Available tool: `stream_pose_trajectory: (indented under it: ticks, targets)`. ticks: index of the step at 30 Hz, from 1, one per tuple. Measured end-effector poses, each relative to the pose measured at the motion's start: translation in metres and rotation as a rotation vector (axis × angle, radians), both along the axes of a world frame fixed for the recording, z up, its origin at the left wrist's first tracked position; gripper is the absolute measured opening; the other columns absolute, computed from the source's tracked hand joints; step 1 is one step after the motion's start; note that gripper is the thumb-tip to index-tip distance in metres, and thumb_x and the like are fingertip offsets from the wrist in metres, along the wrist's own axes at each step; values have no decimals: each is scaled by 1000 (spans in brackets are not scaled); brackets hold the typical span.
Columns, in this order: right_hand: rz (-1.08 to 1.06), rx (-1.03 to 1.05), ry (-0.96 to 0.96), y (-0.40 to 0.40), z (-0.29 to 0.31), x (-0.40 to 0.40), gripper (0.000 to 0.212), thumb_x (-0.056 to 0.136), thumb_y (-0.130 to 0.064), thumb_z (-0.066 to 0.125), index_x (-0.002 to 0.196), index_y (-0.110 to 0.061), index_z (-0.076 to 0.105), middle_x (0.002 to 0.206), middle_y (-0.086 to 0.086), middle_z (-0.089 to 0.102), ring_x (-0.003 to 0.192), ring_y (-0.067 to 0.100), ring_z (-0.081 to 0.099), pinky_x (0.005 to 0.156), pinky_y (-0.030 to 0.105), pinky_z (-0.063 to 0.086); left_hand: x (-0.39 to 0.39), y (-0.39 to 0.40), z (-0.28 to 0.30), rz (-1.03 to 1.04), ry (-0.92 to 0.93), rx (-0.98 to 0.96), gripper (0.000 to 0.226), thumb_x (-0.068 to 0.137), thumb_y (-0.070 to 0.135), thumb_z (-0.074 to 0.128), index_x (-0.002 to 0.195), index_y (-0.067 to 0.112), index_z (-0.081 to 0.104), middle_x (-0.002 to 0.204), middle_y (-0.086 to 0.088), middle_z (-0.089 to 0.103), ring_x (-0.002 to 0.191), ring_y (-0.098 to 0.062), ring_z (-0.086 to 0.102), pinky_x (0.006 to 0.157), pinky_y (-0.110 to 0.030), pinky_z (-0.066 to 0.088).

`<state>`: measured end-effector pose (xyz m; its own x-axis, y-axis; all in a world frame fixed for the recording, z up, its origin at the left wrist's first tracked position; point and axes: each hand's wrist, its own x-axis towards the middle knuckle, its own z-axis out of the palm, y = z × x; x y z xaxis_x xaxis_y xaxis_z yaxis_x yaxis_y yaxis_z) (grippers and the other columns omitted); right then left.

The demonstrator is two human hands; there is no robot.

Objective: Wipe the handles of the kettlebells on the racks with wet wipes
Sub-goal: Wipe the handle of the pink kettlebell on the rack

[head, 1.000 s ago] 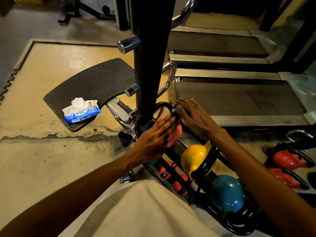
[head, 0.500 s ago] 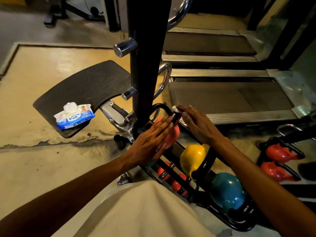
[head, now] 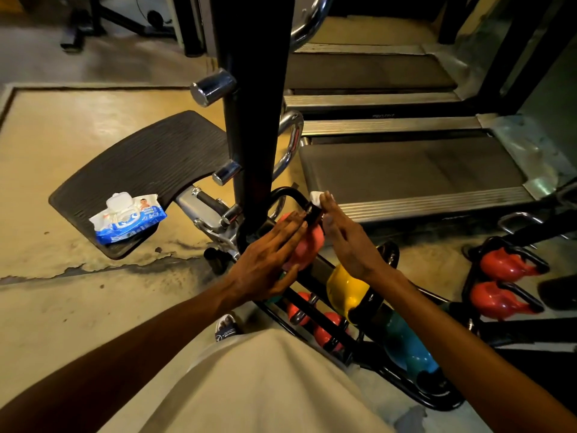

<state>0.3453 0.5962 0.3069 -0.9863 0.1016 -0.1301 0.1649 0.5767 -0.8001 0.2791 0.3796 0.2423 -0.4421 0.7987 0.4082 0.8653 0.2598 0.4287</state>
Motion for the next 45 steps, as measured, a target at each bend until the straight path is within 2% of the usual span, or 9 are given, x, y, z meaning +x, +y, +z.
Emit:
stream_pose_trajectory:
  ticks: [3, 6, 9, 12, 17, 30, 34, 40, 45]
  targets:
    - [-225, -406, -101, -27, 11, -4, 88, 90, -87, 27, 160, -36, 37, 165, -4, 39, 148, 11, 41, 119, 34, 34, 0, 1, 0, 1, -7, -7, 84, 97, 29, 69, 161, -3, 24, 172, -20, 17, 160, -35, 15, 121, -56, 37]
    - [-374, -796, -132, -47, 24, -6, 80, 91, -79, 31, 147, -25, 52, 147, -1, 60, 120, 5, 64, 92, 22, 53, 0, 2, 0, -2, -17, 6, 86, 93, 26, 72, 160, -5, 27, 171, -22, 19, 160, -36, 16, 122, -57, 35]
    - [-481, -949, -146, -45, 33, -20, 69, 105, -67, 22, 121, -15, 65, 106, 0, 81, 99, 10, 76, 77, 23, 60, 1, 3, 0, -4, -25, 24, 86, 92, 25, 73, 159, -7, 28, 170, -23, 19, 160, -37, 17, 121, -58, 35]
    - [-684, -1131, -240, -34, 38, -29, 79, 100, -74, 36, 120, -2, 62, 123, 21, 70, 120, 34, 67, 105, 43, 54, 1, 4, 1, -23, -33, 52, 85, 92, 24, 73, 158, -8, 29, 169, -24, 21, 159, -39, 18, 121, -58, 35]
    - [-787, -1350, -313, -7, 34, -30, 96, 97, -76, 35, 133, 12, 48, 135, 35, 56, 132, 49, 53, 116, 56, 40, 1, 4, 1, -16, -30, 69, 84, 92, 23, 73, 156, -10, 30, 168, -26, 22, 159, -39, 18, 121, -58, 35]
    - [-522, -1382, -529, 5, 14, -18, 110, 91, -83, 37, 152, 8, 39, 147, 34, 52, 139, 47, 51, 121, 54, 36, 3, 4, -1, -4, -45, 61, 84, 91, 24, 72, 157, -8, 32, 168, -26, 23, 159, -37, 18, 121, -59, 35]
    - [-642, -1500, -399, 10, 16, -24, 105, 94, -77, 40, 154, 10, 36, 143, 36, 54, 136, 49, 52, 113, 56, 43, 2, 4, 0, 4, -36, 53, 86, 89, 23, 73, 157, -8, 30, 168, -26, 23, 159, -38, 18, 121, -59, 34]
    - [-482, -1557, -503, 8, 6, -18, 105, 93, -77, 42, 152, 10, 37, 148, 37, 50, 141, 49, 47, 121, 56, 34, 0, 3, -1, -2, -33, 43, 86, 89, 25, 73, 157, -7, 32, 168, -25, 24, 159, -38, 19, 121, -58, 35]
    - [-572, -1548, -409, -3, 2, -19, 88, 97, -73, 41, 151, -3, 48, 143, 30, 58, 134, 45, 56, 114, 54, 42, -5, 2, 5, -52, -46, 62, 86, 90, 27, 76, 156, -7, 33, 168, -25, 25, 159, -36, 20, 122, -58, 32]
